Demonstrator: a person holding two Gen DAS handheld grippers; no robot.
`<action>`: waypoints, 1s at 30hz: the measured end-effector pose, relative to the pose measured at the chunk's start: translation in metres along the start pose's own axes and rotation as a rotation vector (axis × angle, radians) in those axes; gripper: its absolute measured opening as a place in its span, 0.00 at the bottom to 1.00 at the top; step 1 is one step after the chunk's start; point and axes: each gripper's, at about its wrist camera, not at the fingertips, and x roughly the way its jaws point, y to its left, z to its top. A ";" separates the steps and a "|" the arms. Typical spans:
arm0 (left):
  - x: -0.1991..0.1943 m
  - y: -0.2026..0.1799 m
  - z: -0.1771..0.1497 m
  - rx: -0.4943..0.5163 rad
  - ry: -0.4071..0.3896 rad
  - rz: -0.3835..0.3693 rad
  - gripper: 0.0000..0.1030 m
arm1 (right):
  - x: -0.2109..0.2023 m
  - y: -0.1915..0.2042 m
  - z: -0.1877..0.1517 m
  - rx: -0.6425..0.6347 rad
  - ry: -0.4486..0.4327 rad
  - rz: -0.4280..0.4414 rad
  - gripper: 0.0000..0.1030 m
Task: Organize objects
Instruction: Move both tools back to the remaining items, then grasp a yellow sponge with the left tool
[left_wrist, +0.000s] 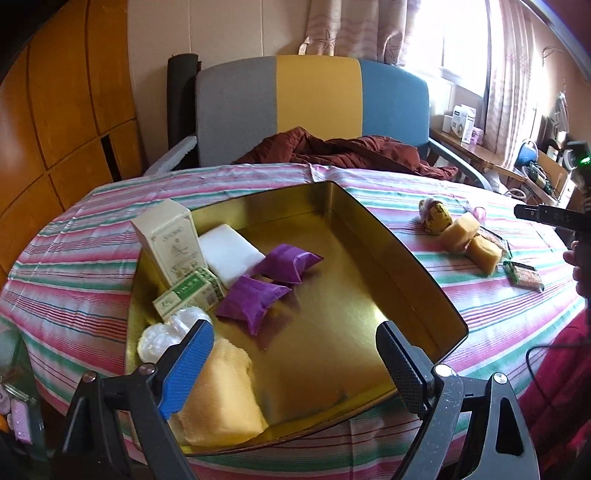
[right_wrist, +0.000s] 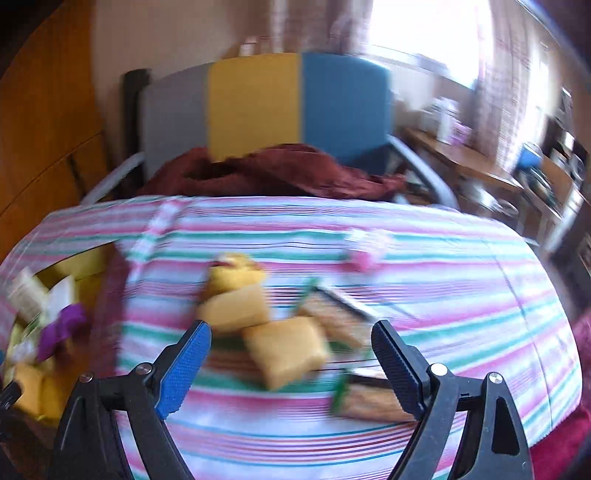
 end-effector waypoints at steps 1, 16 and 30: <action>0.001 -0.001 0.000 0.000 0.005 -0.005 0.87 | 0.004 -0.012 -0.001 0.039 0.004 -0.010 0.88; 0.003 -0.038 0.023 0.064 -0.013 -0.088 0.87 | 0.026 -0.113 -0.030 0.564 0.131 0.020 0.88; 0.022 -0.102 0.075 0.064 0.030 -0.272 0.88 | 0.030 -0.109 -0.030 0.555 0.147 0.033 0.88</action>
